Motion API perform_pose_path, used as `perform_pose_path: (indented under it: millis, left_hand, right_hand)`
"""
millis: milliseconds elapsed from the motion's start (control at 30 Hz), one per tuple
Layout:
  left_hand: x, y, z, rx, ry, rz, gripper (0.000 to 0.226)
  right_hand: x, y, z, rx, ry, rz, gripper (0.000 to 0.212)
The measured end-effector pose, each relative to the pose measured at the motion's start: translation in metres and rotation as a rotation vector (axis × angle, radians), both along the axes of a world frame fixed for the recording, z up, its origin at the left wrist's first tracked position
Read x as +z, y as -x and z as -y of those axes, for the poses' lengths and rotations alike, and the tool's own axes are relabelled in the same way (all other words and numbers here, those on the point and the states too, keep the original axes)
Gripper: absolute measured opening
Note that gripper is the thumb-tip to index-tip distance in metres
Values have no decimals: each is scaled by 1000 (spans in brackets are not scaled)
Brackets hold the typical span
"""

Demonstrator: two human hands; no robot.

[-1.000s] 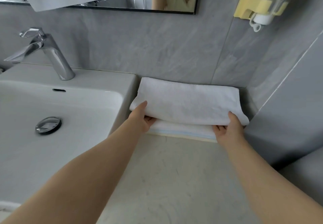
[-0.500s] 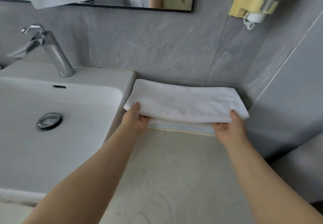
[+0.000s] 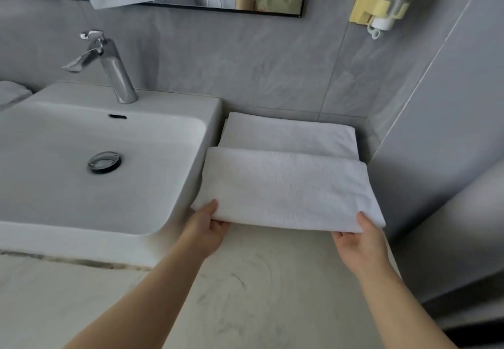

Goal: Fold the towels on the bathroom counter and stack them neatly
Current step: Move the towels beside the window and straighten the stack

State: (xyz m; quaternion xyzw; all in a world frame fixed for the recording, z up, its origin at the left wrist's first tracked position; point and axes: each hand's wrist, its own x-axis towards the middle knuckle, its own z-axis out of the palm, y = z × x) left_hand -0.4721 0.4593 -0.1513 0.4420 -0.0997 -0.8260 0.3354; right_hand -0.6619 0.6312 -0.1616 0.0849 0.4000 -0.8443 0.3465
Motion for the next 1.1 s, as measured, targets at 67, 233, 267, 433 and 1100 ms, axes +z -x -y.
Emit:
perform_pose_path:
  millis: [67,233,267,433,1100]
  left_hand:
    - [-14,-12,-11,-21,-10,78,11]
    - [-27,-26,-21,-48,30,194,10]
    - [-25,-25,-22,-44,41,195,5]
    - [-24,-22,-26,-13,71,242,17]
    - [-29,-19,-15,-563,605,1201,47]
  right_hand:
    - [-13,-10,-14,-10,-92,49,22]
    - [-30,-15,-45,-5,-281,125,13]
    - [-28,-12,-48,-4,-310,119,11]
    - [-23,6,-58,30,-480,78,3]
    - [-12,54,-50,471,-1050,-497,34]
